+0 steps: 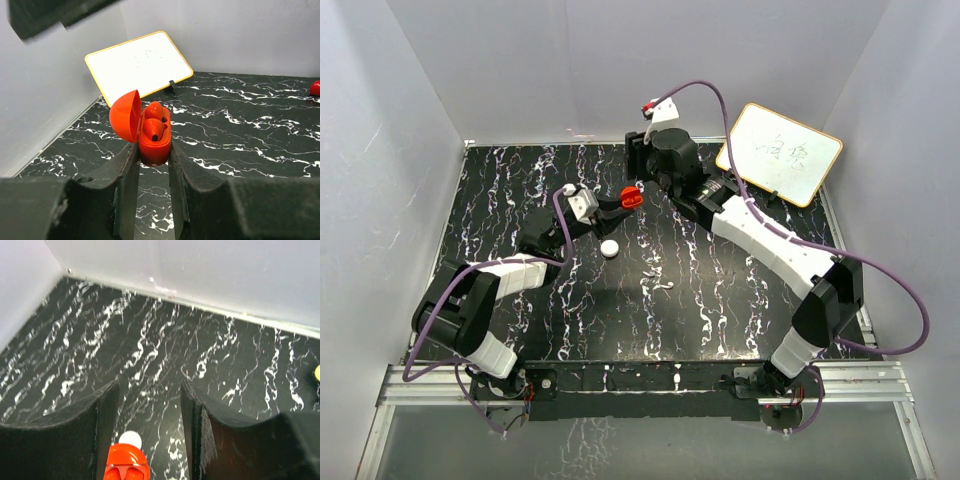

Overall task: Insert the wireless bluetooth earbuds into the charging case
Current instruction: Close the charging case.

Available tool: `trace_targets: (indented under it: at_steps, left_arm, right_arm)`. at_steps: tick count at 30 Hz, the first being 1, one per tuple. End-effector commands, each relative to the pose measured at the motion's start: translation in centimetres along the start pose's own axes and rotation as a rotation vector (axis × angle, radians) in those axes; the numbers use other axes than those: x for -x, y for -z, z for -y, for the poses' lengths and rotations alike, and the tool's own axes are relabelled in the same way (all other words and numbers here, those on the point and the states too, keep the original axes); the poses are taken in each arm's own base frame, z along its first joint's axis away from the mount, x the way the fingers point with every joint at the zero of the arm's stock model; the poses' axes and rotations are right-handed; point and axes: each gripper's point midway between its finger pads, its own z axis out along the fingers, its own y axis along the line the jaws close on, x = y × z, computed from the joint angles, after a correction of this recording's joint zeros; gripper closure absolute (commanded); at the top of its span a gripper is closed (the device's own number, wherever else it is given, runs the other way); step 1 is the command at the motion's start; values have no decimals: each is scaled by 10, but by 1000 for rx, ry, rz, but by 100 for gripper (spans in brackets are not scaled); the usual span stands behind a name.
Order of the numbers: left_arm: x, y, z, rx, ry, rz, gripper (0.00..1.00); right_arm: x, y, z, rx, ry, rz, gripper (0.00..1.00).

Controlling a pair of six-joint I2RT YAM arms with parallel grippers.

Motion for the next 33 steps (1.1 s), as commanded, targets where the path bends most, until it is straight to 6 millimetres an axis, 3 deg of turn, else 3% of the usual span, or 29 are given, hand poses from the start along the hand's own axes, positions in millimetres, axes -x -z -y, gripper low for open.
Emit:
trace_targets:
  at_steps: [1, 13, 24, 30, 33]
  left_arm:
    - [11, -2, 0, -28, -102, 33, 100]
    - [4, -7, -7, -35, -161, -5, 100]
    - [1, -13, -29, 54, -145, -21, 100]
    - [5, -17, -38, 93, -104, -7, 100]
    - [4, -18, -39, 100, -86, -1, 100]
  right_arm:
    - [-23, 6, -4, 15, -15, -130, 50]
    - [-58, 7, -10, 39, -37, -246, 49]
    - [-85, 25, -1, 28, -53, -300, 50]
    - [-93, 34, 6, 7, -51, -302, 50]
    - [-83, 38, 12, -15, -66, -253, 50]
